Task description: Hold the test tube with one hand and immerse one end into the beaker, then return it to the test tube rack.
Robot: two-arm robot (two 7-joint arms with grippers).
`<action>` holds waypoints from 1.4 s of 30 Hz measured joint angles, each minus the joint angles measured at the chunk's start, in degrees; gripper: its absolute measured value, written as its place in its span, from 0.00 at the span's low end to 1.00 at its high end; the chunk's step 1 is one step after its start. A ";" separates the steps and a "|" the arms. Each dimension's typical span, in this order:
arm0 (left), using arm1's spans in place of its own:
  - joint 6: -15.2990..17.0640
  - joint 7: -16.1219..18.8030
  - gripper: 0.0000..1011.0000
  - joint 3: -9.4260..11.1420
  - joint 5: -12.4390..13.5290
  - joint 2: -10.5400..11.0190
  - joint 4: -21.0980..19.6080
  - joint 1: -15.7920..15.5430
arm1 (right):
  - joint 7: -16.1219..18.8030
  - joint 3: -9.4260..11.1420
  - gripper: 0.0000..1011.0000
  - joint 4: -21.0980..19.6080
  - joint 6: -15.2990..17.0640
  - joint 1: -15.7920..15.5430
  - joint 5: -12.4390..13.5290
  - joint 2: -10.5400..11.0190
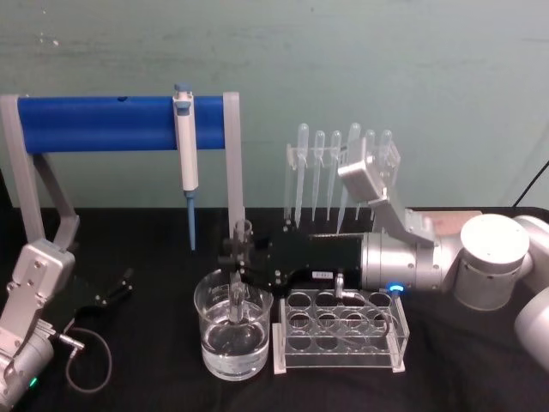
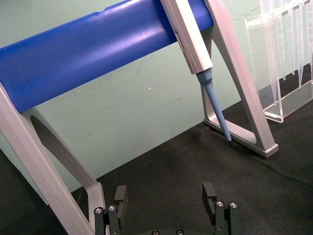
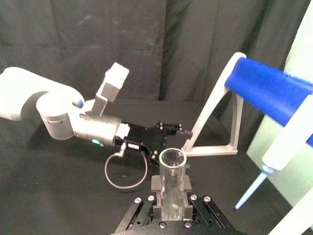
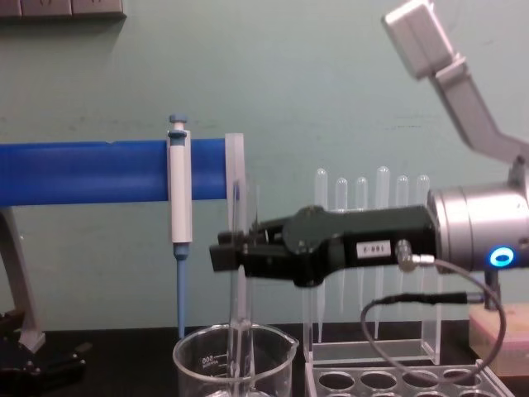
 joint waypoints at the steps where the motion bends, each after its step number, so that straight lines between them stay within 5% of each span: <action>1: 0.00 0.00 0.99 0.00 0.00 0.00 0.00 0.00 | -0.05 0.13 0.22 -1.09 0.60 0.12 0.32 0.44; 18: 0.00 0.00 0.99 0.00 0.00 0.00 0.00 0.00 | -3.74 2.65 0.22 -14.35 6.43 -0.15 3.68 8.04; 25: 0.00 0.00 0.99 0.00 0.00 0.00 0.00 0.00 | -7.40 6.17 0.22 -22.94 8.53 -4.59 6.50 14.75; 33: 0.00 0.00 0.99 0.00 0.00 0.00 0.00 0.00 | -10.81 9.12 0.22 -28.21 7.98 -11.89 8.22 20.67; 42: 0.00 0.00 0.99 0.00 0.00 0.00 0.00 0.00 | -12.66 11.27 0.22 -29.52 6.24 -17.12 7.76 23.39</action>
